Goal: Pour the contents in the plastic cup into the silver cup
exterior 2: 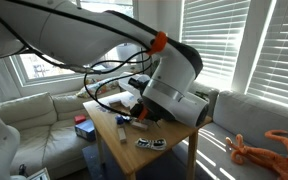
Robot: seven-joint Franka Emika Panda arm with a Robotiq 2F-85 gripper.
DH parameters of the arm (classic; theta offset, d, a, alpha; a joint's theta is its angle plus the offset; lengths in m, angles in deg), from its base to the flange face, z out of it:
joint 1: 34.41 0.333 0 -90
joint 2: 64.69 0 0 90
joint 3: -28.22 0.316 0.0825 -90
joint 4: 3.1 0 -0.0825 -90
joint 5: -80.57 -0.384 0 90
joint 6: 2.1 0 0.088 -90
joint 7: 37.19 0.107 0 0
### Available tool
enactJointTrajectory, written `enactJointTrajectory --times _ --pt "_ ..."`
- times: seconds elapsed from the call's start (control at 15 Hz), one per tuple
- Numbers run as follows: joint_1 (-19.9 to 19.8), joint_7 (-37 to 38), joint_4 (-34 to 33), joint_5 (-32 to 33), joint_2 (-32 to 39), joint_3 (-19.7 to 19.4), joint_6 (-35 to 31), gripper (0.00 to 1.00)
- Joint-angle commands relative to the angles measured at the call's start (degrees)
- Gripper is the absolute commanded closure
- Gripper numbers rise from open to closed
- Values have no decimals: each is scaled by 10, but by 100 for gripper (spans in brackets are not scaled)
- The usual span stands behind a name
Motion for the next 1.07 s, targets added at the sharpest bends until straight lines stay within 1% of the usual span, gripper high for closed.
enactJointTrajectory --times 0.0,0.27,0.47,0.6,0.73,1.0 --pt "-8 -13 -2 -15 6 0 20 99" --pt "-5 -9 -5 -10 -2 3 18 99" --pt "3 30 -11 8 -35 6 -4 99" --pt "11 72 -19 23 -67 12 -38 99" --pt "22 130 -35 47 -100 25 -88 99" --pt "47 241 -79 100 -138 66 -183 99"
